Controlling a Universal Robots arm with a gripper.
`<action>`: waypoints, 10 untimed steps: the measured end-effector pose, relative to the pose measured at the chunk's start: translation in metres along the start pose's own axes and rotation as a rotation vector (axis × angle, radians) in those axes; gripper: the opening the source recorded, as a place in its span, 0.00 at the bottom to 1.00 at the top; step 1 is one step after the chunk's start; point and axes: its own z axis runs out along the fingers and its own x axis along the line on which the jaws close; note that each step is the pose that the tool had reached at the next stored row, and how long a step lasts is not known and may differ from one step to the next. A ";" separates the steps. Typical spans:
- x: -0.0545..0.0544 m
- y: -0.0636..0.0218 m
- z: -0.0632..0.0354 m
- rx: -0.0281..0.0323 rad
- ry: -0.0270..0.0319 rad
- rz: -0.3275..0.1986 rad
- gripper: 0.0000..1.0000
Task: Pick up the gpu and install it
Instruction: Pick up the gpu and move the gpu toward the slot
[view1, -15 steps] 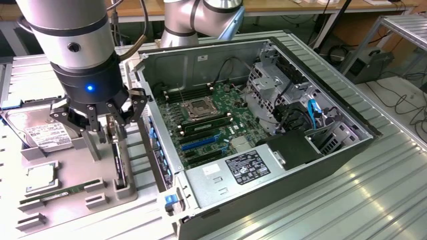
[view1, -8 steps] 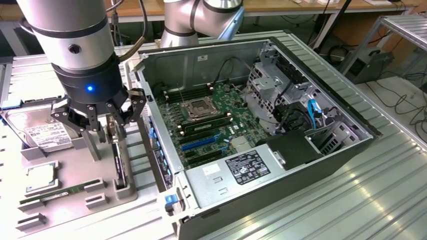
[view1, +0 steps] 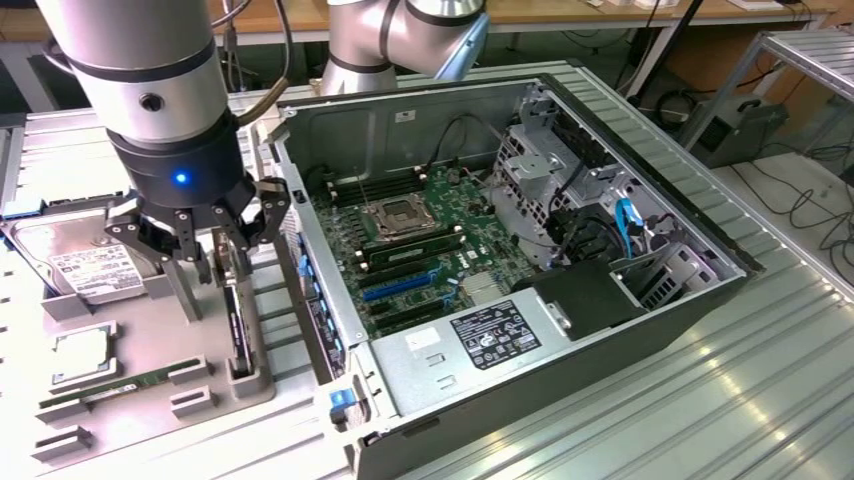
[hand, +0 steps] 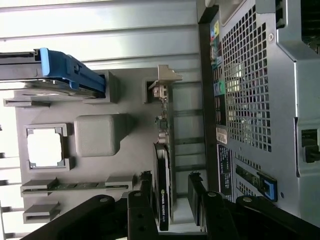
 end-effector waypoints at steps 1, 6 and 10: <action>0.000 0.0005 0.0007 0.0000 0.0000 0.000 0.42; 0.000 0.0019 0.0050 0.0000 -0.0001 0.000 0.42; 0.001 0.0026 0.0097 -0.0001 -0.0001 0.000 0.42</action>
